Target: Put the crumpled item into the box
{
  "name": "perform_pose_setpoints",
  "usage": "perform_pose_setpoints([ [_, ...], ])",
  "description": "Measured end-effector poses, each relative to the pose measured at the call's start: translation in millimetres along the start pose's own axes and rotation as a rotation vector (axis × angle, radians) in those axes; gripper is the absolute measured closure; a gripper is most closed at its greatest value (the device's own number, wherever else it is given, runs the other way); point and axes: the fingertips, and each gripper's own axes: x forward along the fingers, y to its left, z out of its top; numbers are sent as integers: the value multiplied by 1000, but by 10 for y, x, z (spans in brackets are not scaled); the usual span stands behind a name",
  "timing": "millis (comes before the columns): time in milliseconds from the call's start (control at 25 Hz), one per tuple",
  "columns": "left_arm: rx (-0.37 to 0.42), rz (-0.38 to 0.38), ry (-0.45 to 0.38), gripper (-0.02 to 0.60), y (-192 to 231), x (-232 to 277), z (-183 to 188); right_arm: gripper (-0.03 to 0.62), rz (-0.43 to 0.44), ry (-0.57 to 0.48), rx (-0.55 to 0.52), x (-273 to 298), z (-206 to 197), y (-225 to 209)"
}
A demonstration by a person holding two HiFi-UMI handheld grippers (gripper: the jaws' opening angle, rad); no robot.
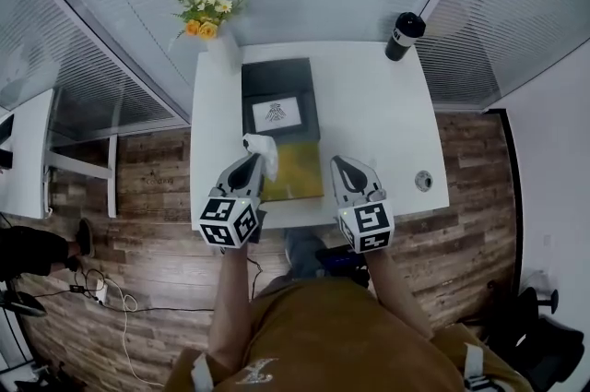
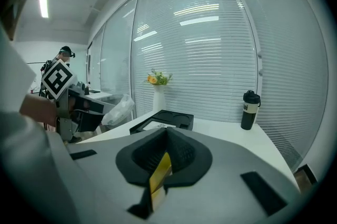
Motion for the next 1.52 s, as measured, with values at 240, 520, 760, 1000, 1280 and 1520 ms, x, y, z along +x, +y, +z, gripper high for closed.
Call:
perform_pose_setpoints([
  [240, 1, 9, 64, 555, 76, 100, -218, 582, 31, 47, 1, 151, -188, 17],
  [520, 10, 7, 148, 555, 105, 255, -492, 582, 57, 102, 12, 307, -393, 0],
  [760, 18, -3, 220, 555, 64, 380, -707, 582, 69, 149, 28, 389, -603, -40],
  [1000, 69, 2, 316, 555, 77, 512, -957, 582, 77, 181, 52, 490, -769, -93],
  [1280, 138, -5, 452, 555, 43, 608, -1157, 582, 85, 199, 68, 555, -856, -127],
  [1520, 161, -4, 524, 555, 31, 686, -1290, 582, 84, 207, 74, 607, -895, -185],
])
